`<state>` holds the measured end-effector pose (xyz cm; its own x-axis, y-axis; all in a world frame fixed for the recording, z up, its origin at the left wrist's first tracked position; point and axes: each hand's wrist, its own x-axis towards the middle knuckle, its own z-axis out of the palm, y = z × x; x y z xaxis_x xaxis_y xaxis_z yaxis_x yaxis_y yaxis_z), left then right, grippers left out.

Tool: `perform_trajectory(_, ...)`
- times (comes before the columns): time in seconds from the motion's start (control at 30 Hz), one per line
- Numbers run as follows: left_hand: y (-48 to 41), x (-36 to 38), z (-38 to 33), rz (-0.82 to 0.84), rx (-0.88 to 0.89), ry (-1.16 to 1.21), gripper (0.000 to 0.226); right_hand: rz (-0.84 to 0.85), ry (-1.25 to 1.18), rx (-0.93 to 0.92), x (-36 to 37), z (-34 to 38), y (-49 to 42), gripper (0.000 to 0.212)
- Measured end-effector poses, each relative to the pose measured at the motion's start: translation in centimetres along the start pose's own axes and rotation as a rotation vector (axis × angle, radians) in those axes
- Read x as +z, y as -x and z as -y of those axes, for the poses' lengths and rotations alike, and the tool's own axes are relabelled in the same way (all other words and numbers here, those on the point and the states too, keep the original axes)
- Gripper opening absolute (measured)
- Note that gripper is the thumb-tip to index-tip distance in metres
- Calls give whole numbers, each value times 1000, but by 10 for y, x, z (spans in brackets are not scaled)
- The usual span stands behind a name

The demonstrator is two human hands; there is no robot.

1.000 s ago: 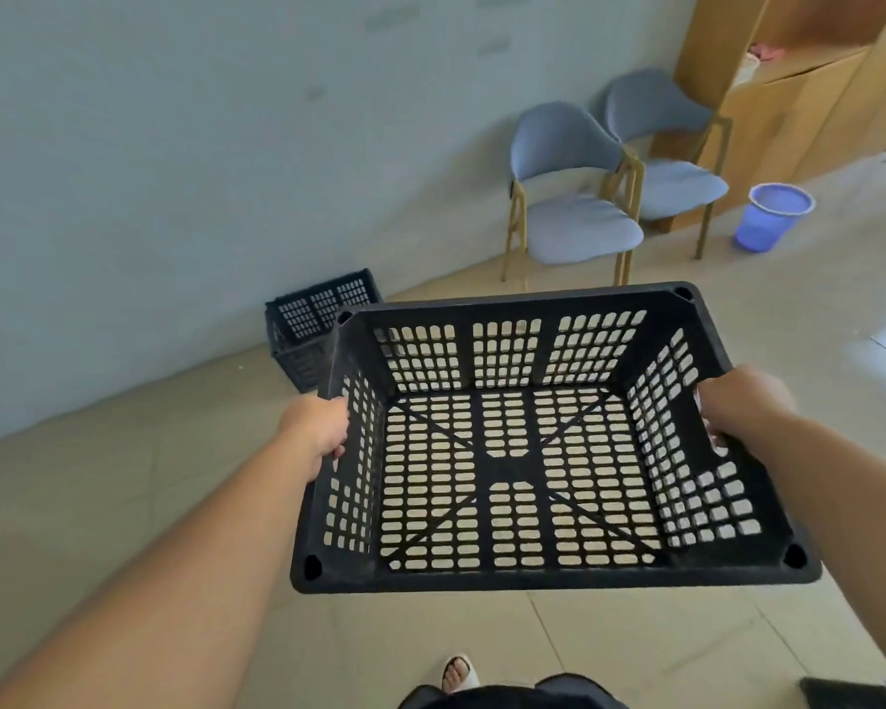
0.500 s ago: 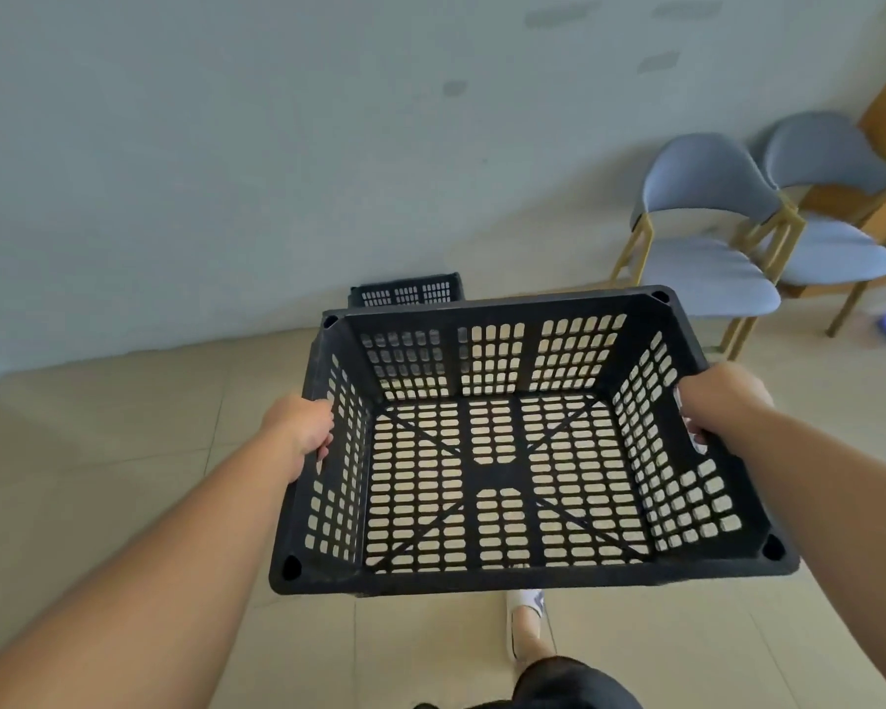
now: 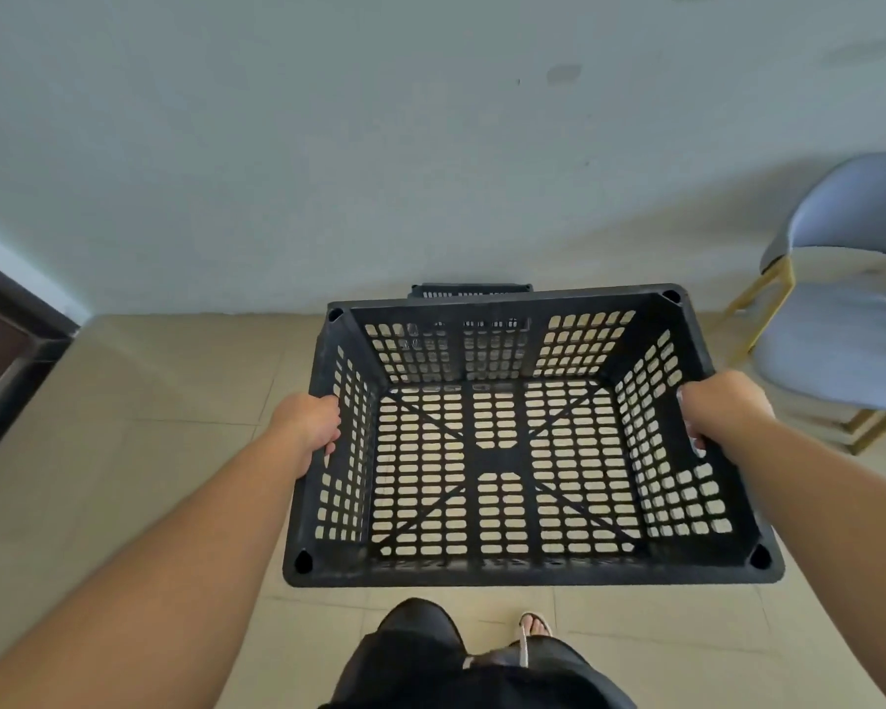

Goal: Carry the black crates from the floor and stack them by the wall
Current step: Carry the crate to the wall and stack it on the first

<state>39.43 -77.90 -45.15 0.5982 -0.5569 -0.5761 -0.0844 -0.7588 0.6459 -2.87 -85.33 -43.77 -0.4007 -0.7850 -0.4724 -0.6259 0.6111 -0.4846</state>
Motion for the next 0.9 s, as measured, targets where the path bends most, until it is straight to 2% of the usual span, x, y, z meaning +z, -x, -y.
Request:
perform_trajectory(0.33,-144,24,-91,57,-12,-45,12,14,44,36,32,118,-106,18)
perform_trajectory(0.67,-285,53,-202,141,-43,-88,22,5,-8,148,65,226,-211,19)
perform_trajectory(0.9,-364,87,-275,116,-57,-111,19,23,-29,188,83,281,-308,17)
